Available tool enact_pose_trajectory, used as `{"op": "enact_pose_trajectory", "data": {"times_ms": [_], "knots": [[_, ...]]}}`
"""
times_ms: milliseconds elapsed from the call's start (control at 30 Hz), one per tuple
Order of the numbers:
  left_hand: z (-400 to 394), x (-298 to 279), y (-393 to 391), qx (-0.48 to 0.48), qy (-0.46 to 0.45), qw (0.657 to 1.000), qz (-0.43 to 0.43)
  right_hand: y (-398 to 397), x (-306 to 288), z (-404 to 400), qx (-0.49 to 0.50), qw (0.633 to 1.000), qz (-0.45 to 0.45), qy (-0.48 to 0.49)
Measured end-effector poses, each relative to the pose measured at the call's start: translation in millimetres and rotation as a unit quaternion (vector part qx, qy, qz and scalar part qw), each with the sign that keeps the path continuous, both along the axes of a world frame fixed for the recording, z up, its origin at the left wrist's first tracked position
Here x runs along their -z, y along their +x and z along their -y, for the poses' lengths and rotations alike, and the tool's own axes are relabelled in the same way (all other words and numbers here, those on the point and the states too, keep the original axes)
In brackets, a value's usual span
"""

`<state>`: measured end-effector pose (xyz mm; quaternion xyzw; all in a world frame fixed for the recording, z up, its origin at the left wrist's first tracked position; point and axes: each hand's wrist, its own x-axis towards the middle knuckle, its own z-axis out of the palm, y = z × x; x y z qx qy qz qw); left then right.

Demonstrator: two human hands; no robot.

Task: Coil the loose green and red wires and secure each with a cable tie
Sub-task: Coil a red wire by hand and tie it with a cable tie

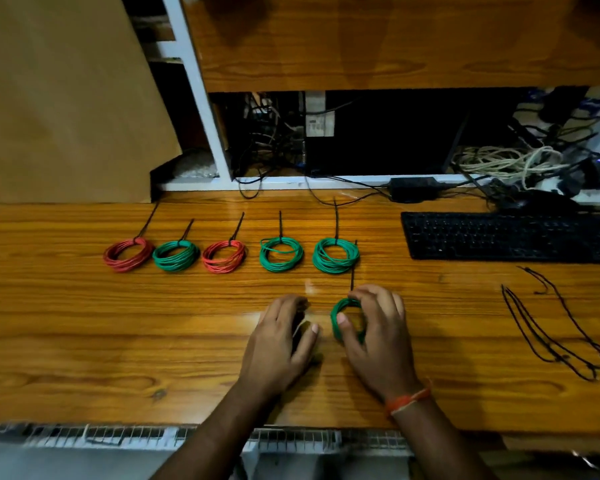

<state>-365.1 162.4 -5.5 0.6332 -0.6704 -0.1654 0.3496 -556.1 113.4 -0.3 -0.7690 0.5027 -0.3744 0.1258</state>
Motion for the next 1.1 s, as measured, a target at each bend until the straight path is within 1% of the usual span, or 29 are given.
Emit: {"op": "enact_pose_trajectory", "data": {"times_ms": [33, 167, 267, 333, 433, 533, 633, 800, 967, 1100], "knots": [[-5, -4, 12, -0.017, -0.005, 1.000, 0.013, 14, -3, -2, -0.027, 1.000, -0.012, -0.005], [-34, -29, 79, -0.099, -0.048, 0.985, 0.132, 88, -15, -17, -0.113, 0.992, -0.038, -0.026], [-70, -45, 138, -0.179, -0.072, 0.959, 0.209, 157, -30, -37, -0.167, 0.982, -0.071, -0.050], [-102, -55, 174, -0.243, -0.077, 0.938, 0.235, 209, -43, -56, -0.193, 0.973, -0.101, -0.075], [-152, -73, 224, -0.324, -0.079, 0.908, 0.254, 285, -60, -88, -0.234, 0.960, -0.111, -0.106], [-211, -85, 297, -0.384, -0.079, 0.883, 0.258, 379, -70, -132, -0.292, 0.945, -0.095, -0.114], [-268, -97, 368, -0.425, -0.064, 0.862, 0.269, 467, -76, -177, -0.349, 0.926, -0.079, -0.119], [-352, -106, 467, -0.493, -0.037, 0.825, 0.274, 588, -78, -240, -0.406, 0.904, -0.070, -0.111], [-405, -95, 572, -0.567, -0.009, 0.778, 0.270, 712, -68, -278, -0.458, 0.877, -0.078, -0.121], [-430, -85, 676, -0.595, 0.004, 0.759, 0.264, 827, -58, -296, -0.489, 0.862, -0.056, -0.118]]}}
